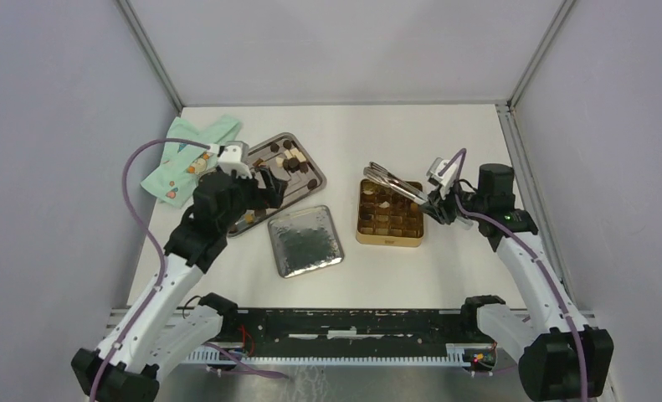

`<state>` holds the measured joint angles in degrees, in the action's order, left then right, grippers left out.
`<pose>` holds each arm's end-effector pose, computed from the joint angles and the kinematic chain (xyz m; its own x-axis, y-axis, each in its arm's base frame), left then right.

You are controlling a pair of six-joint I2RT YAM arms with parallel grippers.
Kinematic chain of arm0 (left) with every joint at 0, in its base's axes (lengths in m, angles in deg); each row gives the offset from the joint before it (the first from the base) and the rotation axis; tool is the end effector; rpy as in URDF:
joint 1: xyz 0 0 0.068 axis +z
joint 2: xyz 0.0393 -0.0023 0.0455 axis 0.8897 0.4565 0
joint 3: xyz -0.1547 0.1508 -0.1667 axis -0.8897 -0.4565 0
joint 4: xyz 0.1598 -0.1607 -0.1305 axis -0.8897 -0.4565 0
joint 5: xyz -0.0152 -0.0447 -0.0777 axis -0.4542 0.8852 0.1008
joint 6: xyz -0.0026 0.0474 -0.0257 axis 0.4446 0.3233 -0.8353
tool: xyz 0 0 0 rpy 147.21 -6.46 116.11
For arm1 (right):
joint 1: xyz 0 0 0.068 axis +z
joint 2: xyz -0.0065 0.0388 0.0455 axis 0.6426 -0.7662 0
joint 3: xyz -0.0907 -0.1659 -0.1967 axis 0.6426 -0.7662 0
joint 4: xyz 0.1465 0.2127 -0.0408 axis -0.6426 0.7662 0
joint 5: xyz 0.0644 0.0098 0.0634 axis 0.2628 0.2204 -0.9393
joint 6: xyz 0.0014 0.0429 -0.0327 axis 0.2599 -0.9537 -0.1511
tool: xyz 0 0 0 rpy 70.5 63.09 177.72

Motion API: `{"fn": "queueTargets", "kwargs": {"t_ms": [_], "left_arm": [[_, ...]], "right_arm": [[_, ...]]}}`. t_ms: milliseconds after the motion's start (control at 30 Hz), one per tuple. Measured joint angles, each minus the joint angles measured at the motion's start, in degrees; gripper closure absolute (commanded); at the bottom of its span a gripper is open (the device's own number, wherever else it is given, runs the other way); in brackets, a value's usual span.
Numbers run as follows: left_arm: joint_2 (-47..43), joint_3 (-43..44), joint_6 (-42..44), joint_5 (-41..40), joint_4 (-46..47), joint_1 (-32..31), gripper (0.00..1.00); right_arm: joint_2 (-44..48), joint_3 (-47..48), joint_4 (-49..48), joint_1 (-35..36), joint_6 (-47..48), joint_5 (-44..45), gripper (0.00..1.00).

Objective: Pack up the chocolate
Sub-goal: Pick up the packing box from the center of the board.

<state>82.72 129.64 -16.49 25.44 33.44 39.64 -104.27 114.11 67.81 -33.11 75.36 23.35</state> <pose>0.1644 -0.0654 0.3350 -0.3083 -0.1515 -0.9391 0.2015 0.9544 -0.2201 0.2004 0.0475 0.2728 -0.2046 -0.4264 -0.8811 -0.8307 0.5517 -0.0741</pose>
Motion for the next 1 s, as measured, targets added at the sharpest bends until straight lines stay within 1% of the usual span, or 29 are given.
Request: {"fn": "queueTargets", "kwargs": {"t_ms": [100, 133, 167, 233, 333, 367, 433, 467, 533, 667, 733, 800, 833, 900, 1000], "left_arm": [[6.43, -0.66, -7.98, 10.95, 3.45, -0.44, 0.39], [8.22, -1.86, -11.47, 12.87, 5.60, -1.29, 0.45], [9.55, -3.23, -14.58, 14.01, 7.10, -2.67, 0.50], [11.91, -5.11, -18.88, 12.39, 8.52, -7.76, 0.55], [18.47, -4.48, -23.15, 5.42, 9.60, -20.44, 0.55], [20.68, -3.76, -23.74, 3.91, 9.86, -23.02, 0.53], [26.71, -0.83, -24.55, -0.26, 10.05, -27.21, 0.45], [29.31, 0.61, -24.65, -1.75, 10.27, -27.98, 0.41], [35.28, 4.59, -24.92, -4.87, 10.32, -28.68, 0.35], [45.70, 12.13, -24.98, -9.57, 10.25, -28.68, 0.34], [50.01, 15.37, -24.92, -11.39, 10.12, -28.65, 0.37], [53.48, 18.34, -24.74, -12.87, 9.70, -28.65, 0.41], [54.71, 19.34, -24.44, -13.53, 9.68, -28.65, 0.42], [56.94, 21.40, -23.82, -14.82, 8.87, -28.63, 0.49], [60.06, 24.48, -22.71, -16.15, 7.78, -28.33, 0.54]], "right_arm": [[0.94, -0.57, -0.63, -4.81, -1.46, -1.03, 1.00], [1.11, -0.63, -0.74, -5.92, -1.90, -1.03, 1.00], [1.14, -0.63, -0.85, -6.80, -2.45, -1.01, 1.00], [1.09, -0.63, -1.11, -8.15, -3.30, -0.79, 1.00], [1.09, -0.83, -1.57, -9.05, -4.42, 0.07, 1.00], [1.09, -0.98, -1.68, -9.20, -4.72, 0.35, 1.00], [1.11, -1.25, -1.75, -9.25, -5.09, 0.70, 1.00], [1.11, -1.36, -1.77, -9.25, -5.27, 0.74, 1.00], [1.11, -1.49, -1.81, -9.25, -5.57, 0.74, 1.00], [1.11, -1.53, -1.92, -9.25, -5.92, 0.74, 1.00], [1.11, -1.53, -1.92, -9.25, -5.99, 0.74, 1.00], [1.11, -1.53, -1.92, -9.25, -6.10, 0.79, 1.00], [1.11, -1.53, -1.92, -9.25, -6.12, 0.90, 1.00], [1.11, -1.53, -1.95, -9.25, -6.14, 1.14, 1.00], [1.09, -1.55, -1.95, -9.25, -6.14, 1.53, 1.00]]}}
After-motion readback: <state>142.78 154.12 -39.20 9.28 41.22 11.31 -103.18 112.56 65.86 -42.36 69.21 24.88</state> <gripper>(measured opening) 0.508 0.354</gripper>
